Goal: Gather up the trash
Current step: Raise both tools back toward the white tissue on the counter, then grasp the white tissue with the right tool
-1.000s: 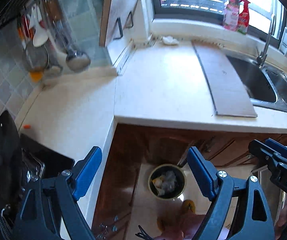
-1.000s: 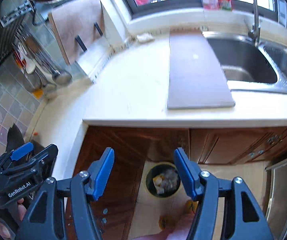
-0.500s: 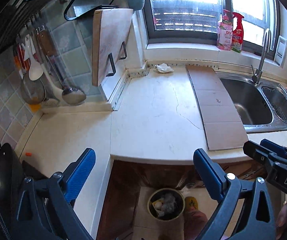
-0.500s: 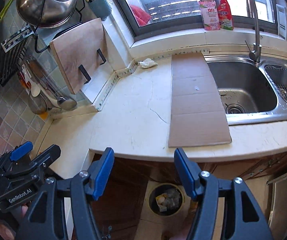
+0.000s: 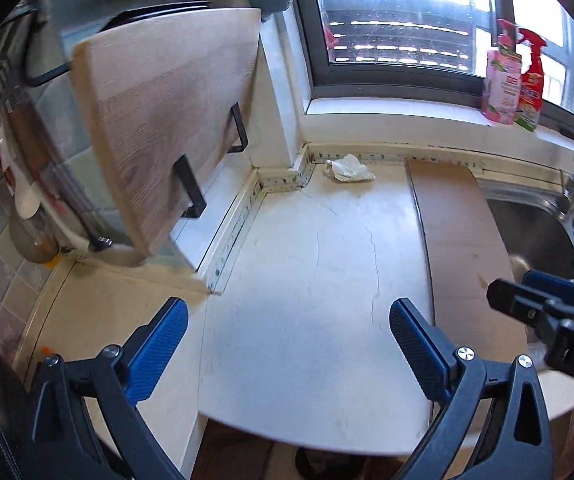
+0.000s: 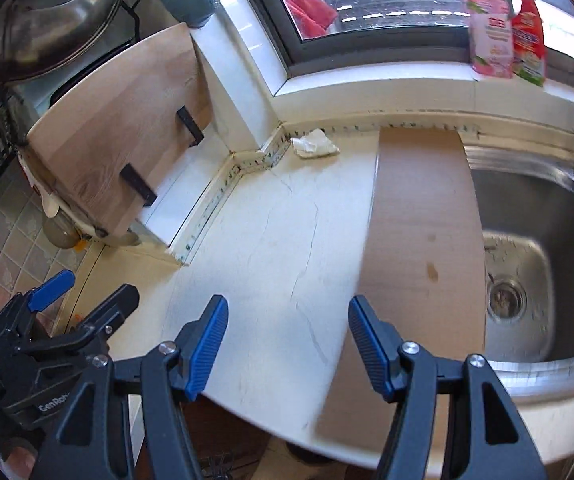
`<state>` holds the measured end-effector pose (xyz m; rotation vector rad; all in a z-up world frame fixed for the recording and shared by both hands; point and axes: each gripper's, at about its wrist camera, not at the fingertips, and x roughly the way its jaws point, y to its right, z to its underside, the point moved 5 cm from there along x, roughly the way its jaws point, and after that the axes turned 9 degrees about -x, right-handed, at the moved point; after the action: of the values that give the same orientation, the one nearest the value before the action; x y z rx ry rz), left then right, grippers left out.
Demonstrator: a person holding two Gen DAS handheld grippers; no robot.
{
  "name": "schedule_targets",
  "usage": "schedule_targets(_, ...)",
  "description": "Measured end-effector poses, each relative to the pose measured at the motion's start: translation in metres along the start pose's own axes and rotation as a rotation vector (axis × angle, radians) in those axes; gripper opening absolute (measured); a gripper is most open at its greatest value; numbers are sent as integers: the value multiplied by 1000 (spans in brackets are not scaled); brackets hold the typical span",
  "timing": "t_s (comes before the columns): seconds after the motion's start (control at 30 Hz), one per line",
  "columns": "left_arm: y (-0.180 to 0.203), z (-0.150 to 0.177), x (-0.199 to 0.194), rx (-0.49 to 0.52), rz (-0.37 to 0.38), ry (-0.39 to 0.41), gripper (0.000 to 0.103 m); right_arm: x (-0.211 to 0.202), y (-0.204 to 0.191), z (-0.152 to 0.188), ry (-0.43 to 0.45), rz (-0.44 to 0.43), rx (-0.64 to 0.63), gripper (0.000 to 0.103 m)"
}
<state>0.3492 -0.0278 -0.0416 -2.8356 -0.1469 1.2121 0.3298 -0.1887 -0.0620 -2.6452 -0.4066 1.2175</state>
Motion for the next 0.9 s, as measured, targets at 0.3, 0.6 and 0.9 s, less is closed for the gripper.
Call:
schedule_targets(0.3, 24, -59, 106, 12, -135, -45, 100, 103, 66, -104, -15, -73, 75, 63)
schedule_targets(0.6, 26, -99, 199, -29, -184, -126, 100, 224, 96, -164, -116, -53, 36, 63)
schedule_targets(0.9, 33, -105, 263, -34, -223, -172, 100, 307, 109, -200, -179, -25, -4, 63)
